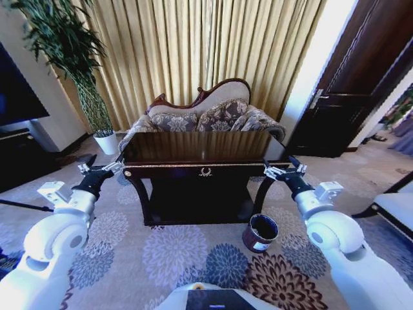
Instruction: Move to the front of the table and place the trash on the table into the trash bin.
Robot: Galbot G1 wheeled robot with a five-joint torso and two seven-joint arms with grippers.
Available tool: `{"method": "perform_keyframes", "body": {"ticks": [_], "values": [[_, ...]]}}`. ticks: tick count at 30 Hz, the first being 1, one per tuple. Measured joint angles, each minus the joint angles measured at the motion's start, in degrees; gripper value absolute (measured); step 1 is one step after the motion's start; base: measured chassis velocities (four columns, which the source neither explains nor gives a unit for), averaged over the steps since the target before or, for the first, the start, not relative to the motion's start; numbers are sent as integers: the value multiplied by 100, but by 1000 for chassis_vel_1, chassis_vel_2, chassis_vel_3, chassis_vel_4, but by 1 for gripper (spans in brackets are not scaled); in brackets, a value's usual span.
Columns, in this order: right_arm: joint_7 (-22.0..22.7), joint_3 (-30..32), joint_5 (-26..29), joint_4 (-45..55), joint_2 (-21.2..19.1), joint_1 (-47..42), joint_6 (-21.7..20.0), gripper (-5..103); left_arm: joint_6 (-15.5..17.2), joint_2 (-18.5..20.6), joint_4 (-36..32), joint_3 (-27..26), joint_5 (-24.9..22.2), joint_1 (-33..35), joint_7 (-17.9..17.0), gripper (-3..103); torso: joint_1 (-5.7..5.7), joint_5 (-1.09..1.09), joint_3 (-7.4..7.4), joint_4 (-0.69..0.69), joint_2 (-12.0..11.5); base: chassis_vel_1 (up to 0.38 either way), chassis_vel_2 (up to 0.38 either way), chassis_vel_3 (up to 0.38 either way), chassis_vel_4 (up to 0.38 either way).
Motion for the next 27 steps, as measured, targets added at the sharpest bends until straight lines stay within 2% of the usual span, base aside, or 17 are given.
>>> {"method": "perform_keyframes", "body": {"ticks": [27], "values": [[2, 4, 0, -1, -30, 14, 3, 100, -4, 51, 1, 10, 2, -23, 9, 100, 0, 0, 0, 0, 0, 105, -102, -109, 101]]}}
